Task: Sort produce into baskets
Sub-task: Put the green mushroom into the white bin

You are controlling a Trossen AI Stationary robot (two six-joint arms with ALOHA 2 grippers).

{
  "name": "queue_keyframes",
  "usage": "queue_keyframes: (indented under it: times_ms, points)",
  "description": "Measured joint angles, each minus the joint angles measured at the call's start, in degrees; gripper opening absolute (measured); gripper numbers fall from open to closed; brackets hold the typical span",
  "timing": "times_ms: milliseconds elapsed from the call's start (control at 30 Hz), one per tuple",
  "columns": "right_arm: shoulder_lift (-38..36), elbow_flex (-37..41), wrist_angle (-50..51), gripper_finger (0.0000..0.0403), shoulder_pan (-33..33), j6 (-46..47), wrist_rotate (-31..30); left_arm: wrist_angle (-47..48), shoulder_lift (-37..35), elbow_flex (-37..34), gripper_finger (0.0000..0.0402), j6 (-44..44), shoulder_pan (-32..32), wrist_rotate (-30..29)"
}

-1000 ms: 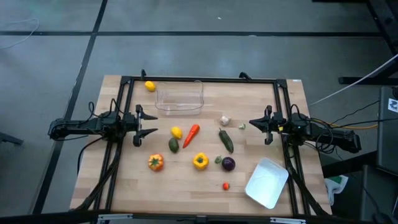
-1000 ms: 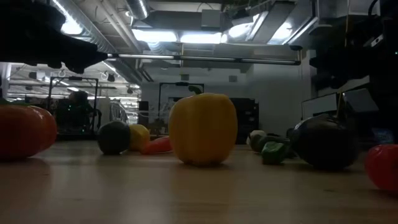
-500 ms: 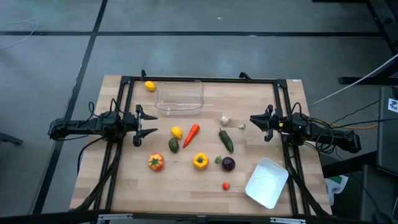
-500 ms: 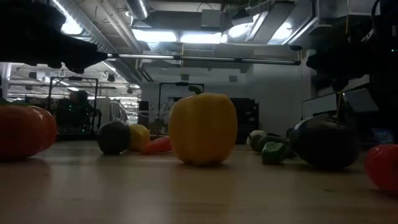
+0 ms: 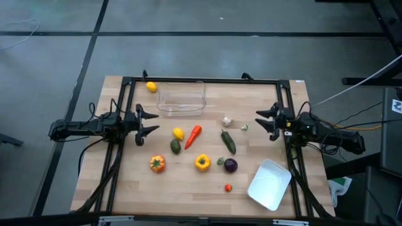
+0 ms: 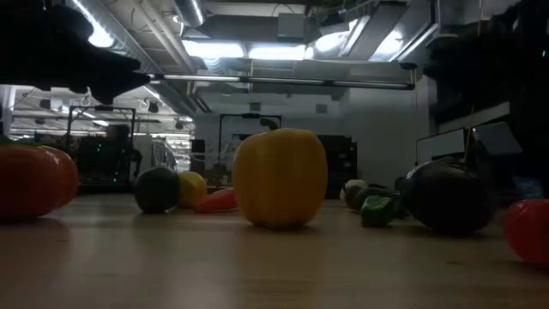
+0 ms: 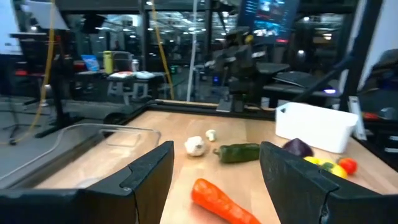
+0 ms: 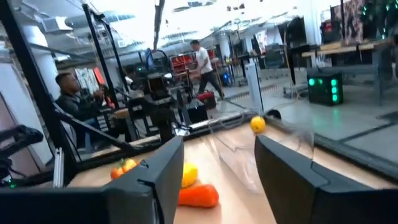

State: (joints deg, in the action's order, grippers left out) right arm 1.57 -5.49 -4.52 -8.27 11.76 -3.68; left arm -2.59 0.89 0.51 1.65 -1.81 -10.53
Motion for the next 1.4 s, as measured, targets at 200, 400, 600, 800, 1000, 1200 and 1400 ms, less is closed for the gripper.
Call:
queue_keyframes:
  times_ms: [200,400,600,800,1000,1200,1400]
  points:
    - [6.3,-8.9,9.3,0.0198,0.0,-5.0,-1.0,0.0,0.0,0.0,0.0235,2.5,0.0,-3.1]
    - [18.5,-19.5,21.6,0.0198,0.0,-9.3,-2.2,-0.1,0.0,0.0,0.0235,4.9,0.0,-3.9]
    - [33.4,-27.9,32.9,0.0198,0.0,-11.7,-2.9,-0.2,0.0,0.0,0.0235,4.5,0.0,-4.4]
    - [48.9,-31.5,40.6,0.0198,0.0,-14.1,-3.9,-0.2,0.0,0.0,0.0235,4.4,-0.1,-4.6]
    - [62.5,-32.1,41.5,0.0198,0.0,-15.3,-4.3,-0.2,0.0,0.0,0.0235,4.4,-0.1,-4.6]
    - [72.0,-32.1,41.5,0.0198,0.0,-16.9,-4.4,-0.2,0.0,0.0,0.0235,4.4,-0.1,-4.6]
    - [76.5,-32.1,38.7,0.0198,0.0,-17.3,-7.6,-0.2,0.0,0.0,0.0235,4.4,-0.1,-4.6]
